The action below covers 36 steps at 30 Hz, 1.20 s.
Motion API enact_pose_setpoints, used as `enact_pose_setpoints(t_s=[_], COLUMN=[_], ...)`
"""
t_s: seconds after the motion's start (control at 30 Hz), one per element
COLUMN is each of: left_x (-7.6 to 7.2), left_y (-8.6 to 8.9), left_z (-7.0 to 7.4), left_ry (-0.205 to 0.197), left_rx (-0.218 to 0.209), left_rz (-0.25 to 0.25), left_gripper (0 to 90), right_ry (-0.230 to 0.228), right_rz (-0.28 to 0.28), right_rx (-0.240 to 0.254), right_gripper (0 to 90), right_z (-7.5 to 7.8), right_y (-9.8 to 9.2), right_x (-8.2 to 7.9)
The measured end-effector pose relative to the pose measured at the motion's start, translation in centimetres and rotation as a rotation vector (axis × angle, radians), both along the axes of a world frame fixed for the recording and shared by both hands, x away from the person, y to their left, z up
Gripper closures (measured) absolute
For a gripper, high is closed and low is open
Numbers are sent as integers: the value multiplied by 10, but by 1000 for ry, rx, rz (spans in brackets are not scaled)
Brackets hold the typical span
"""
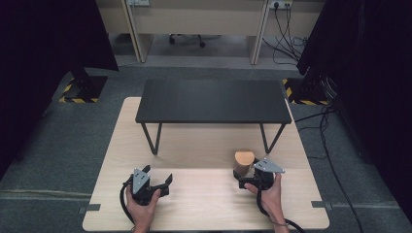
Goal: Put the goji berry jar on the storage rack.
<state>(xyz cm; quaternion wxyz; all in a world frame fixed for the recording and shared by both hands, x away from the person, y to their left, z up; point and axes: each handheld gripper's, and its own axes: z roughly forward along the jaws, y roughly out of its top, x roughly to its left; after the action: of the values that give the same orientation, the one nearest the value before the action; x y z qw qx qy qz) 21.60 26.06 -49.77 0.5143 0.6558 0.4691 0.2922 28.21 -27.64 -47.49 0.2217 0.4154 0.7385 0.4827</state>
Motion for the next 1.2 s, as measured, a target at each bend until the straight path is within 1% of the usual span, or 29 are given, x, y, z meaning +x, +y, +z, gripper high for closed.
enact_pose_setpoints(t_s=[0.1, 0.2, 0.33, 0.37, 0.43, 0.57, 0.83, 0.9, 1.0, 1.07, 1.1, 1.13, 1.17, 1.2], left_x=[0, 0, 0, 0, 0, 0, 0, 0, 0, 0, 0, 0, 0, 0], left_y=[0, 0, 0, 0, 0, 0, 0, 0, 0, 0, 0, 0, 0, -1], left_z=[0, 0, 0, 0, 0, 0, 0, 0, 0, 0, 0, 0, 0, 1], left_ry=[0, -1, 0, 0, 0, 0, -1, 0, 0, 0, 1, 1, 1, 1], left_rx=[2, 1, 3, 4, 4, 5, 5, 4, 2, 0, 0, 1, 3, 4], left_rz=[0, -1, -2, -2, -2, -1, -1, -1, -2, -1, -1, -1, -1, -2], left_gripper=[32, 32, 32, 32, 32, 32, 32, 32, 32, 32, 32, 32, 32, 32], right_ry=[7, 22, 32, 32, 29, 11, 8, 1, -20, -15, -15, -23, -25, -30], right_rz=[-3, -12, -32, -34, -59, -65, -66, -65, -90, -116, -120, -128, -147, -158], right_rx=[-9, -16, -25, -24, -26, -46, -49, -49, -48, -6, 0, 5, 9, 1], right_gripper=[33, 82, 127, 146, 240, 249, 252, 255, 258, 258, 258, 258, 258, 258], right_z=[1, 3, 5, 5, 5, 5, 4, 4, 1, 0, 0, 1, 5, 7], right_y=[4, 8, 12, 12, 15, 19, 20, 20, 22, 20, 19, 19, 21, 23], right_x=[5, 8, 11, 11, 9, 6, 6, 5, -1, -7, -11, -16, -23, -28])
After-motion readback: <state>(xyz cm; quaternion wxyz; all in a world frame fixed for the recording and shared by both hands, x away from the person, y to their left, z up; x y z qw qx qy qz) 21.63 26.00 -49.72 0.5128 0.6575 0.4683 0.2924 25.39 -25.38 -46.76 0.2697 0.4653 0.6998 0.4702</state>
